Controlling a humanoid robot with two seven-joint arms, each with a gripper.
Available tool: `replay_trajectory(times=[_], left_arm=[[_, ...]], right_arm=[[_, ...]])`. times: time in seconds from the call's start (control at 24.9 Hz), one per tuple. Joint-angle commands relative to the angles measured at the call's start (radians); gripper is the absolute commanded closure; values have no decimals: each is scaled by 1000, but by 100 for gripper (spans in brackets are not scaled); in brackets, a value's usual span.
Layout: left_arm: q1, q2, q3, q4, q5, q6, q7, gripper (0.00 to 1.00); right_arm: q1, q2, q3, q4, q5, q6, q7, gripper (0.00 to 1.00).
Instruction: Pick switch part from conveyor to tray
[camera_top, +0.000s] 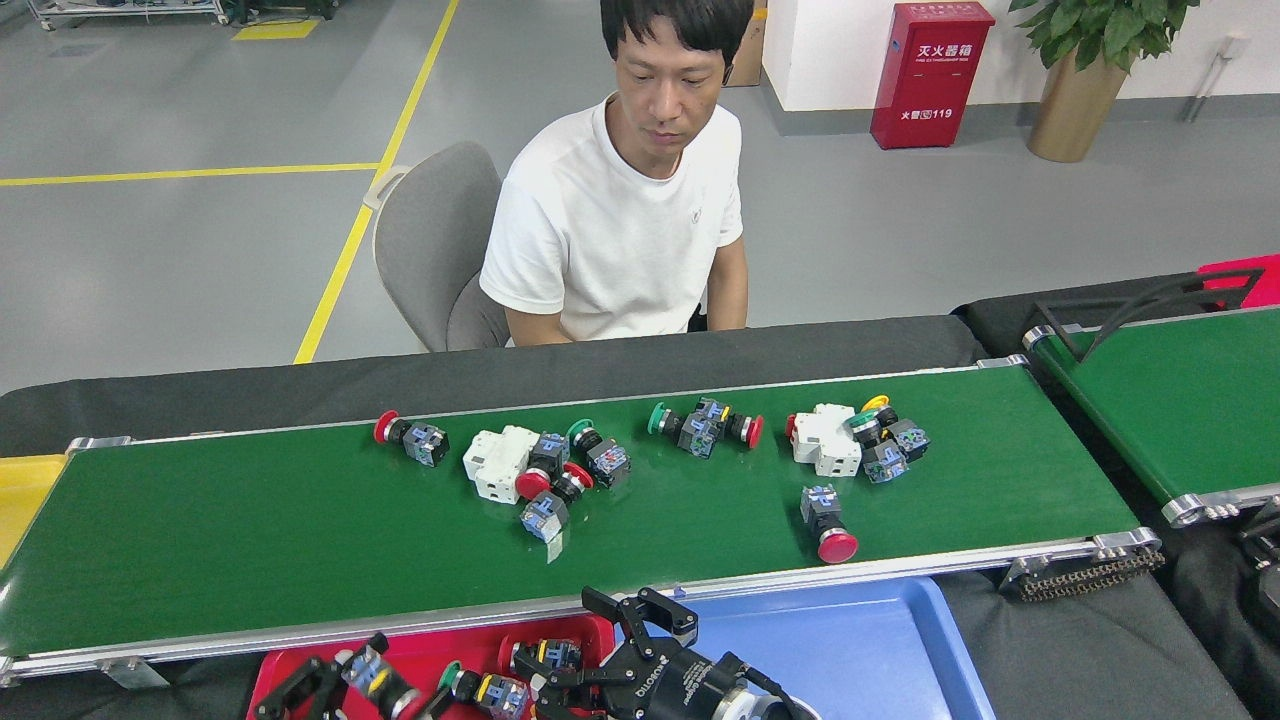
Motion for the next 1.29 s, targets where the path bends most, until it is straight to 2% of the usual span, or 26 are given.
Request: replay_trajectory(times=[0.0,0.08,0.16,0.24,0.32,0.4,0.48,0.6,0.72,0.8,0.92,1.01,1.13,1.25], left_arm=[[-3,-58,105,10,-9,16,42,0],[-8,-129,215,32,-88,94,117,1],[-8,-158,289,70,-194,170,211,1],[-2,-149,329,159,-239,197,284,0],[0,-126,344,224,-234,196,292,0],[0,-103,361,231,-233,193,292,0],[-8,-97,355,220,-225,179,289,0],[-95,-58,330,224,-190,85,234,0],[-253,-31,261,308,-187,-2,130,0],[-368,-25,220,385,-199,-7,114,0],[-492,11,119,532,-254,-4,110,0],[-565,26,76,606,-257,-2,110,0],[-635,34,69,698,-262,-4,110,0],[-654,35,56,713,-263,-5,110,0]], right_arm=[[-30,10,-78,-16,-2,31,-29,5],[-47,7,-131,-13,7,106,-61,6],[-49,-7,-145,-13,13,203,-123,7],[-44,-42,-154,-12,47,317,-213,8],[-23,-70,-156,-13,101,438,-302,8],[14,-95,-157,-15,128,565,-366,7],[63,-133,-156,-21,133,630,-394,5],[152,-165,-151,-51,133,628,-396,4],[166,-165,-127,-62,133,622,-391,4],[163,-168,-90,-62,133,608,-385,4],[137,-164,-15,-55,134,574,-365,4],[102,-161,54,-35,134,565,-307,5],[11,-138,155,65,134,571,-284,5],[-36,-107,206,137,144,574,-276,5]])
